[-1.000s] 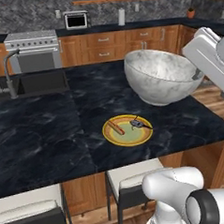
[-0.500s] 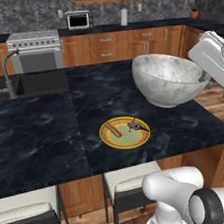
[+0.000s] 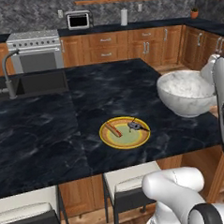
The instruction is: Take the smaller bowl and place it next to the appetizer plate on the dining counter , and place the larger bowl next to the plate with cooked food.
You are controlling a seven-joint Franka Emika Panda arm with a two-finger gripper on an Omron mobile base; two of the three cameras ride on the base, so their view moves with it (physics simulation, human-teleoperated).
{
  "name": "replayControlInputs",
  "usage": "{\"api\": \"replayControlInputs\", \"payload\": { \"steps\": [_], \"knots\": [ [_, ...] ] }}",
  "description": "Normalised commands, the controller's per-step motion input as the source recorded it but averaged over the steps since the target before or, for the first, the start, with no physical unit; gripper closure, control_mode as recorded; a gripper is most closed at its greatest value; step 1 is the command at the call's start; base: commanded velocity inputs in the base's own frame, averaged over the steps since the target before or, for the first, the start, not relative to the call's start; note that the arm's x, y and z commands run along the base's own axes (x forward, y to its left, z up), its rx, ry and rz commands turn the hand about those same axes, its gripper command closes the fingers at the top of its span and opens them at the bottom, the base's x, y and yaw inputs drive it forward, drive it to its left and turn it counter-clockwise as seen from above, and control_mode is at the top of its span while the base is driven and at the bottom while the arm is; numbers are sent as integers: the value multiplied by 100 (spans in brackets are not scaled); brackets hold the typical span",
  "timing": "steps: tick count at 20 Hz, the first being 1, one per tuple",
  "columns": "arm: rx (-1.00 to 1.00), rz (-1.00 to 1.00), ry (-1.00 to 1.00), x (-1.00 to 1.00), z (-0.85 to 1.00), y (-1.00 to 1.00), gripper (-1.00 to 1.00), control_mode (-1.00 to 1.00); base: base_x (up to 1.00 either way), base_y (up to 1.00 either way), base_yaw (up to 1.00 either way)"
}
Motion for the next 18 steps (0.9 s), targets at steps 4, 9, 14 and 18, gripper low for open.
{"api": "replayControlInputs", "payload": {
  "steps": [4, 9, 14, 18],
  "knots": [
    [0, -9, 2, 52, -41, -62, 100, -100, 0, 0, 0],
    [4, 0, 5, 45, -35, -37, 100, -100, 0, 0, 0],
    [0, 0, 9, 46, -55, -19, 100, -100, 0, 0, 0],
    [0, 0, 12, 43, -64, 0, 100, -100, 0, 0, 0]
  ]
}}
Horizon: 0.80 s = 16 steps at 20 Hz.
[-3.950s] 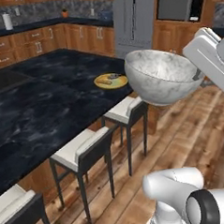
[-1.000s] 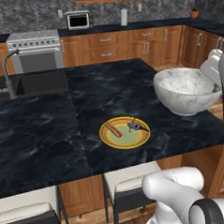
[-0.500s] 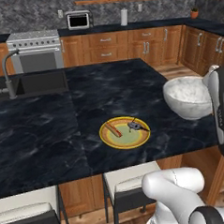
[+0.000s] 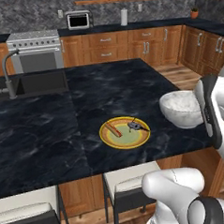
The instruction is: Take the smaller bowl and place it next to the appetizer plate on the dining counter , and place the larger bowl next to the plate with cooked food.
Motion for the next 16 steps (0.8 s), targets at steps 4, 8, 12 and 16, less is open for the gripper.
{"api": "replayControlInputs", "payload": {
  "steps": [4, 8, 12, 16],
  "knots": [
    [0, 0, 5, 49, -58, -11, 100, -100, 0, 0, 0],
    [0, 0, 0, 61, -55, -14, 100, -100, 0, 0, 0],
    [0, 0, 0, 73, -50, -3, 100, -100, 0, 0, 0],
    [0, 0, 0, 67, -32, -3, 100, -100, 0, 0, 0]
  ]
}}
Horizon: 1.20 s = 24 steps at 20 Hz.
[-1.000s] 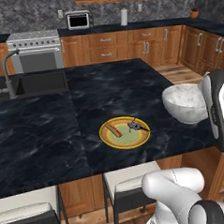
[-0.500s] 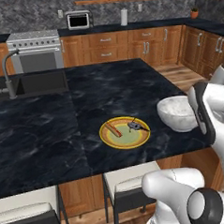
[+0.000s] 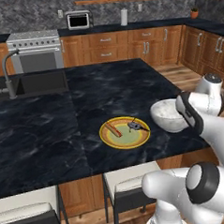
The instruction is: Take the smaller bowl and place it next to the appetizer plate on the dining counter , and place the larger bowl next to the plate with cooked food.
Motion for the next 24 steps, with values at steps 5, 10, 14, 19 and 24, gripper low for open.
{"api": "replayControlInputs", "payload": {
  "steps": [5, 10, 14, 19, 24],
  "knots": [
    [0, 0, 0, 57, -34, -9, 100, -100, 0, 0, 0],
    [0, 0, 0, 45, -34, -11, 100, -100, 0, 0, 0],
    [0, 0, 0, 43, -37, -3, 100, -100, 0, 0, 0],
    [0, 0, 0, 37, -35, -3, 100, -100, 0, 0, 0],
    [0, 0, 0, 24, -27, -12, 100, -100, 0, 0, 0]
  ]
}}
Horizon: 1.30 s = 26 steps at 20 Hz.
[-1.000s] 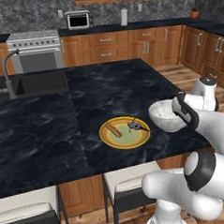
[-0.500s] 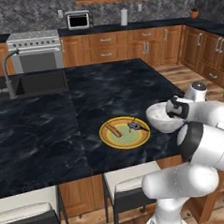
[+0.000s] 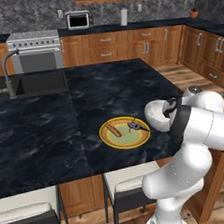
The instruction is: Take the smaller bowl and place it next to the appetizer plate on the dining counter , and place the larger bowl next to the plate with cooked food.
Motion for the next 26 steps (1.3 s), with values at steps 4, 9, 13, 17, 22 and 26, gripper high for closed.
{"api": "replayControlInputs", "payload": {
  "steps": [4, 9, 13, 17, 22, 26],
  "knots": [
    [0, 0, 0, -4, 69, -9, -100, -100, 0, 0, 0],
    [0, 6, -1, -10, 65, 4, -100, -100, 0, 0, 0],
    [-7, 19, -5, -75, 7, 36, -100, -100, 0, 0, 0],
    [-13, 30, -28, -92, 74, 46, -100, -100, 0, 0, 0],
    [-21, 20, -33, -90, 100, 57, -100, -100, 0, 0, 0],
    [-27, 13, -19, -34, 95, 72, -100, -100, 0, 0, 0]
  ]
}}
